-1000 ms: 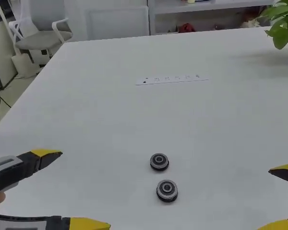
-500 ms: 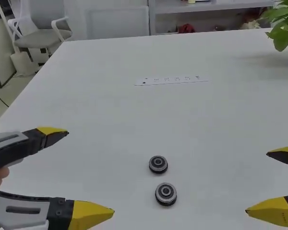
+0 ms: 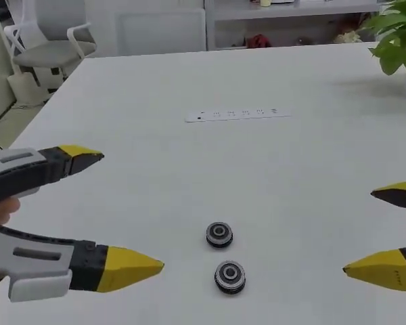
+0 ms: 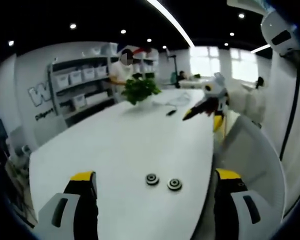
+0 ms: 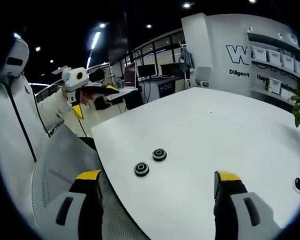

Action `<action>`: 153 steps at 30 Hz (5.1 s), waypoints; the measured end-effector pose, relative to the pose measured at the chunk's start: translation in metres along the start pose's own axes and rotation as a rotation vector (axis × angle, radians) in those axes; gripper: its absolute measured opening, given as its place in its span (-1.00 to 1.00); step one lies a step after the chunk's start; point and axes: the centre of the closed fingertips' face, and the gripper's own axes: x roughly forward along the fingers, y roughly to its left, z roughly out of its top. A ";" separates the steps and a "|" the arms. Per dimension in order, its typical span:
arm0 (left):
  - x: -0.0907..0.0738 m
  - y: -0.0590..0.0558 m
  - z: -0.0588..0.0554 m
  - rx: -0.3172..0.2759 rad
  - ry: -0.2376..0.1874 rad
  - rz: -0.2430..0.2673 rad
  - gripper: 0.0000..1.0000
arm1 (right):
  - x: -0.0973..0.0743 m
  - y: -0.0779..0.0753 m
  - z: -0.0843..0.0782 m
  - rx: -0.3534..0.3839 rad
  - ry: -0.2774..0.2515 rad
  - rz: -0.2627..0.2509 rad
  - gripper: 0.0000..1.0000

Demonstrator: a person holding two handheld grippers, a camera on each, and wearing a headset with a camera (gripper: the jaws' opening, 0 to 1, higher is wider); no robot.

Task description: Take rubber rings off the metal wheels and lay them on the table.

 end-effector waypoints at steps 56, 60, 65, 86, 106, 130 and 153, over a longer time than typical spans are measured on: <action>0.111 -0.016 -0.038 -0.014 -0.133 -0.209 0.47 | 0.126 0.030 -0.018 -0.140 -0.037 0.267 0.15; 0.115 -0.026 -0.047 -0.021 -0.114 -0.236 0.44 | 0.135 0.032 -0.031 -0.151 -0.016 0.263 0.21; 0.119 -0.034 -0.054 -0.015 -0.105 -0.251 0.39 | 0.141 0.041 -0.050 -0.172 0.041 0.303 0.10; 0.139 -0.055 -0.097 0.023 -0.001 -0.281 -0.01 | 0.152 0.049 -0.080 -0.199 0.118 0.312 -0.17; 0.153 -0.059 -0.115 0.006 0.038 -0.270 -0.50 | 0.154 0.049 -0.082 -0.173 0.125 0.302 -0.41; 0.156 -0.059 -0.122 0.031 0.046 -0.266 -0.71 | 0.158 0.046 -0.085 -0.174 0.131 0.283 -0.50; 0.157 -0.059 -0.122 0.019 0.039 -0.260 -0.72 | 0.157 0.044 -0.088 -0.182 0.147 0.283 -0.62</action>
